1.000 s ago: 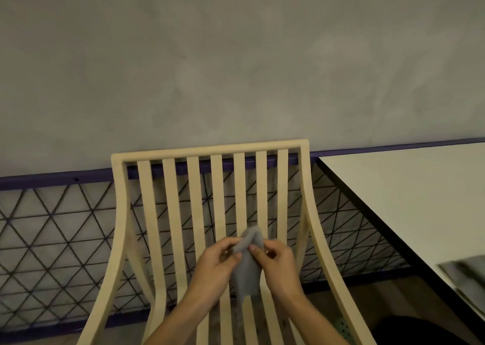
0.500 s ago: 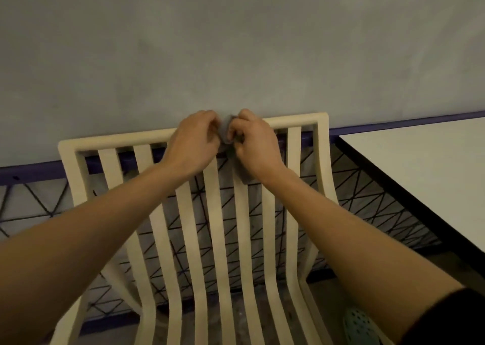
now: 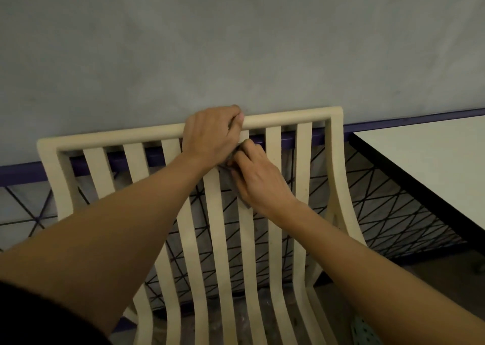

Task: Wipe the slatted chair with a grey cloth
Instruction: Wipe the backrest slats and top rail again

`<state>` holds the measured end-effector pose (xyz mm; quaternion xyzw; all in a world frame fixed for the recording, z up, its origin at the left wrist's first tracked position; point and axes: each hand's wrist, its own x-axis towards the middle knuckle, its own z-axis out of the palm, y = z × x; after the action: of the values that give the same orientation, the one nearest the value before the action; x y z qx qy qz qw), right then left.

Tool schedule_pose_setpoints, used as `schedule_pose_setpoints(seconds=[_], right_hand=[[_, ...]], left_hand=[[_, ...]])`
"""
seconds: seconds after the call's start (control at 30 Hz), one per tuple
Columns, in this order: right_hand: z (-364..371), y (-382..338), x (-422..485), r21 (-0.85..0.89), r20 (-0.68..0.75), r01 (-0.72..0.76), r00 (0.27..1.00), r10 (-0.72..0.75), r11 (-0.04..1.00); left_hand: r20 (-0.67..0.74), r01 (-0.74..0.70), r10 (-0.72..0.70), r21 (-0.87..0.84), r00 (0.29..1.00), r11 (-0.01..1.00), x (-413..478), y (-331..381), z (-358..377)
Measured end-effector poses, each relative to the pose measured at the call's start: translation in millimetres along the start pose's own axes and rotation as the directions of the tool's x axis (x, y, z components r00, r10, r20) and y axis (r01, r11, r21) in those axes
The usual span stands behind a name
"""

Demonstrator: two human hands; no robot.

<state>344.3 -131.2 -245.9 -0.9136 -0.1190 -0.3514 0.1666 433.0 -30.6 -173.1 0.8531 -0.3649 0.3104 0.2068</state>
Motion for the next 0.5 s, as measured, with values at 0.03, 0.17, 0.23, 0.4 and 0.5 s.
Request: schedule_pose_setpoints(seconds=[0.03,0.17,0.23,0.4,0.5], right_hand=[[-1.9,0.8,2.7,-0.003,0.002,-0.008,1.000,0.008,1.000],[-1.8,-0.6,11.4,0.048,-0.021,-0.086,0.996,0.087,0.995],[0.1,-2.4,6.4,0.088,-0.055,-0.109,0.992,0.114,0.990],[17.5,1.7,-22.9,0.141,-0.056,-0.112,0.991,0.121,0.984],[29.1,4.0,-41.0,0.135,0.004,-0.135,0.991,0.136,0.982]], left_hand=[[0.014,0.012,-0.012,0.011,1.000,1.000,1.4,0.7,0.1],[0.042,0.035,-0.037,0.053,0.998,0.998,9.0,3.0,-5.5],[0.057,0.026,-0.030,0.067,0.998,0.997,9.5,5.1,-6.1],[0.013,-0.041,0.040,0.197,0.999,0.979,4.1,3.3,0.0],[-0.002,-0.057,0.059,0.251,0.998,0.966,2.4,3.1,3.4]])
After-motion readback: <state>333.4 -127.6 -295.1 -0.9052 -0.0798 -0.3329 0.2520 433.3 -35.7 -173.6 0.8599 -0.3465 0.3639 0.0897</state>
